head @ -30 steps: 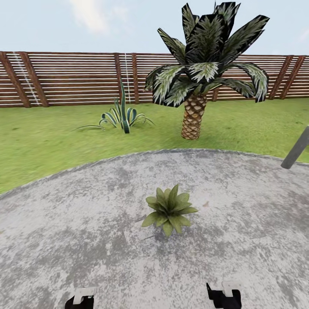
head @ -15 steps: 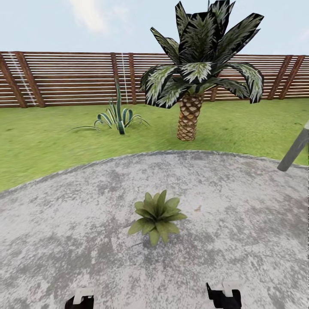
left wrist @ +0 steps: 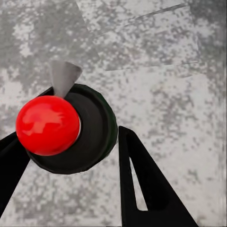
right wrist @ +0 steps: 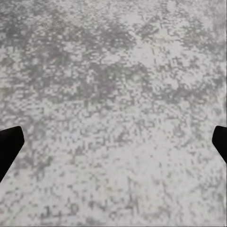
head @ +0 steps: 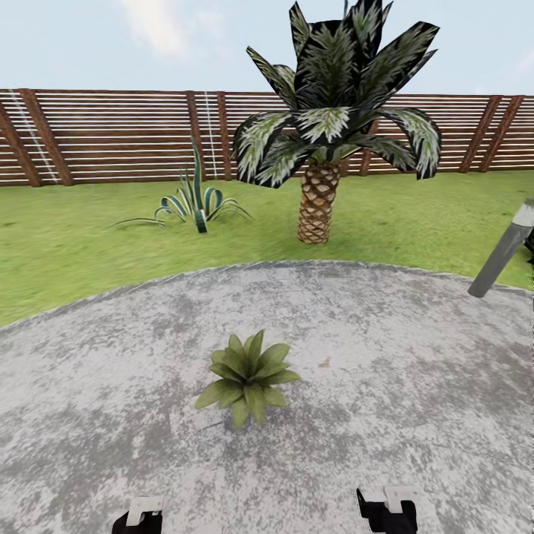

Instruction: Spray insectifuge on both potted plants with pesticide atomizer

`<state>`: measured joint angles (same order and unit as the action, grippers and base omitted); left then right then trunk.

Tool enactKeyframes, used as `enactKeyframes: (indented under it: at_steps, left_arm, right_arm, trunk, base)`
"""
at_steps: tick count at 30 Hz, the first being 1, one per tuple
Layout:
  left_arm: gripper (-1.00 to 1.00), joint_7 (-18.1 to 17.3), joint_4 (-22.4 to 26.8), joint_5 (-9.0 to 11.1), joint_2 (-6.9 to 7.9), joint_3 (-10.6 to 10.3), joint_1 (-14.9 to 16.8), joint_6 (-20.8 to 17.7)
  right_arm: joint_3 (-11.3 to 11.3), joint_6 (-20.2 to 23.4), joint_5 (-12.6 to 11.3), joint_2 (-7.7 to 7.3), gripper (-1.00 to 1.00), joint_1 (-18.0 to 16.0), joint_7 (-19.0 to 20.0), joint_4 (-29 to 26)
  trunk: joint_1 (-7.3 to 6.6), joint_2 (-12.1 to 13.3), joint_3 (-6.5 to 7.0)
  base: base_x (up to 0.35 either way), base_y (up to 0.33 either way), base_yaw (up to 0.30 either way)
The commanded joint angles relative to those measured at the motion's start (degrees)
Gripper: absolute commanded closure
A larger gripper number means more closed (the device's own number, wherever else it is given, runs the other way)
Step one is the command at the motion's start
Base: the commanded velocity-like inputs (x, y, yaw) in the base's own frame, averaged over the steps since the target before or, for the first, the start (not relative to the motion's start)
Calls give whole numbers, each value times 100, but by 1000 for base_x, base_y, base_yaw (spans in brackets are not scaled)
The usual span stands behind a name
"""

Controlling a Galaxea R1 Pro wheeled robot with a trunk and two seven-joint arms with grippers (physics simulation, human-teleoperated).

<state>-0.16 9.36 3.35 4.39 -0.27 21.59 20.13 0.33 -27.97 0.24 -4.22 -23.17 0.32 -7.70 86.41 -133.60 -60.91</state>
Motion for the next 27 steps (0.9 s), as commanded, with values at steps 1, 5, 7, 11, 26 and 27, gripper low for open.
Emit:
enactKeyframes:
  at_steps: [1,5,7,11,26,27]
  left_arm:
    - [100,-2,-4,34,1,-6,3,20]
    - [100,-2,-4,34,1,-7,3,21]
    - [100,-2,-4,34,1,-8,3,21]
    - [100,-2,-4,34,1,-8,3,21]
    - [100,-2,-4,34,1,-7,3,23]
    - [100,-2,-4,34,1,-7,3,24]
  right_arm:
    - [2,-15,2,0,-100,-3,3,5]
    - [2,-15,2,0,-100,-3,3,5]
    - [2,-15,2,0,-100,-3,3,5]
    - [2,-15,2,0,-100,-3,3,5]
    - [2,-15,2,0,-100,-3,3,5]
    - [2,-15,2,0,-100,-3,3,5]
  trunk:
    - [-1,-2,-4]
    - [-1,-2,-4]
    - [-1,-2,-4]
    - [-1,-2,-4]
    - [-1,-2,-4]
    - [-1,-2,-4]
  base:
    - [0,-273,0]
    - [0,-273,14]
    - [0,-274,74]
    - [0,-274,133]
    - [0,-273,255]
    - [0,-274,269]
